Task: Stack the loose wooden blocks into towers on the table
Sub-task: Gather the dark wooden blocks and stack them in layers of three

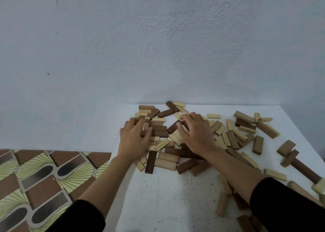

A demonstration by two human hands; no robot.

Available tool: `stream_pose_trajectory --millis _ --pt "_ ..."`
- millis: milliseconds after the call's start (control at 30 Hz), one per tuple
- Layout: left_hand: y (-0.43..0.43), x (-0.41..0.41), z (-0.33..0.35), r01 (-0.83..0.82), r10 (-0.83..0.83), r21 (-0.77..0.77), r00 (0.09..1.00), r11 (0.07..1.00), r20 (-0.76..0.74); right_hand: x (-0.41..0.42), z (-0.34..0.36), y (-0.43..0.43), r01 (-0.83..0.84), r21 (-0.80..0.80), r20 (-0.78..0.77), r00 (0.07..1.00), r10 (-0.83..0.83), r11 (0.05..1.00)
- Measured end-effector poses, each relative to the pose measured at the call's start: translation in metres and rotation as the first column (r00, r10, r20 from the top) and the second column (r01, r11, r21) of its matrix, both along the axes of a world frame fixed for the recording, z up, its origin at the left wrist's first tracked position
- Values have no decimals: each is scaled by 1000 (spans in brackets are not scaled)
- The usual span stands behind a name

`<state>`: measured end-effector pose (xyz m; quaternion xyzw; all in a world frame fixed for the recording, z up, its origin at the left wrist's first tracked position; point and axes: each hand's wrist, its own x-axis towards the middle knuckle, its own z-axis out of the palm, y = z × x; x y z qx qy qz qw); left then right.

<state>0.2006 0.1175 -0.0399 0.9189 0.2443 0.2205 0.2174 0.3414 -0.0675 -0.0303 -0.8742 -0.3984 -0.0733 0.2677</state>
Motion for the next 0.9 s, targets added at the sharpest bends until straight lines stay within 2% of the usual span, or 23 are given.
stream_pose_trajectory --millis 133,300,367,467,600,700,900 --pt "20 46 7 -5 6 36 1000 999 -24 44 -4 33 19 -66 19 1000 -17 998" --pt "41 79 -3 107 -67 122 952 987 -298 70 -20 60 -33 -183 18 999 37 983" --pt "46 81 -9 112 -62 124 936 986 -347 74 -24 67 -21 -197 38 999 29 980" --pt "45 83 -9 102 -52 151 951 983 -305 79 -21 77 29 -192 86 996 -13 981" --pt "43 83 -10 117 -75 139 958 983 -276 81 -18 87 40 -191 77 997 -26 981" --pt "45 80 -13 108 -85 101 974 989 -209 80 -20 88 53 -150 21 998 -51 987" --pt "40 77 -17 93 -84 111 993 989 -85 78 -21 95 131 -170 -59 988 -143 977"
